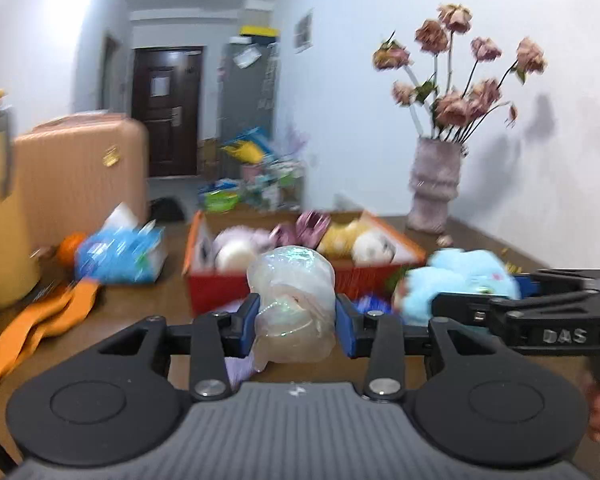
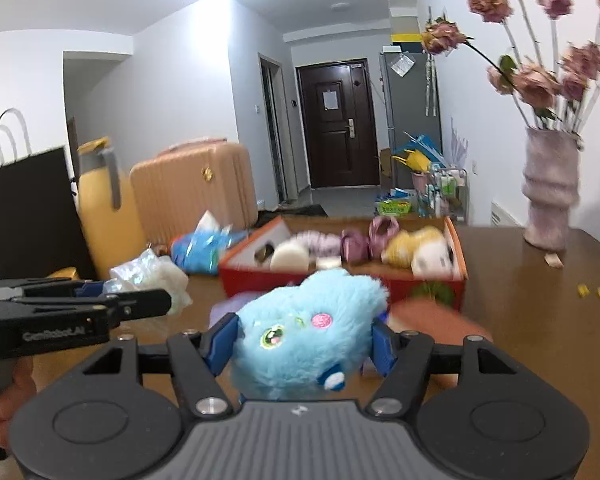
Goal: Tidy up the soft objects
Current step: 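Carry the bundle and blue plush into the box and open both tools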
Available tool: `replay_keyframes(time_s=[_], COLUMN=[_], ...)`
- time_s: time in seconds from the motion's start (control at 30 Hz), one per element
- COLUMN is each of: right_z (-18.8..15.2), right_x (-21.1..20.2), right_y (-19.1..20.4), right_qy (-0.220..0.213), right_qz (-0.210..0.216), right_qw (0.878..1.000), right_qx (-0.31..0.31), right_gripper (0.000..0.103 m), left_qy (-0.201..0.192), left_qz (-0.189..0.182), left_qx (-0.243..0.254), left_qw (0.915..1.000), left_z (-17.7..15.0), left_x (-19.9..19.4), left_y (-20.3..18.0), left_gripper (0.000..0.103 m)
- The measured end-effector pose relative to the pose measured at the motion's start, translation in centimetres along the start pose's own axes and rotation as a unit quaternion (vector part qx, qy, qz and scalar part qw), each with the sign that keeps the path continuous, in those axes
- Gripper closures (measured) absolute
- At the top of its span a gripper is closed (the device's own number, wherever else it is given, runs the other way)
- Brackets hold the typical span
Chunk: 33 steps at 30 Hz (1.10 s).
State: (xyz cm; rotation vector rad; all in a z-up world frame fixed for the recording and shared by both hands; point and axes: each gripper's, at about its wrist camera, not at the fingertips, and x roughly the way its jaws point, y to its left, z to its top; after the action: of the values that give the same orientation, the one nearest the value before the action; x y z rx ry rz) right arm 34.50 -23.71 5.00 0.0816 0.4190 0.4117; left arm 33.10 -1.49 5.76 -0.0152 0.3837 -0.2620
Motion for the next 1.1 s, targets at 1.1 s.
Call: replay_keyframes(time_s=[1.1], right_z=[8.1], right_x=[26.7], right_y=[-4.9], right_qy=[0.155], right_qz=[-0.002], right_qw=[0.986], right_qx=[0.057], right_gripper=[0.019], left_qy=[0.116], left_qz=[0.024], left_qx=[-0.048], left_qw=[0.9919], left_z=[5.7], left_x=[20.0], left_y=[9.9], left_gripper=[0.026])
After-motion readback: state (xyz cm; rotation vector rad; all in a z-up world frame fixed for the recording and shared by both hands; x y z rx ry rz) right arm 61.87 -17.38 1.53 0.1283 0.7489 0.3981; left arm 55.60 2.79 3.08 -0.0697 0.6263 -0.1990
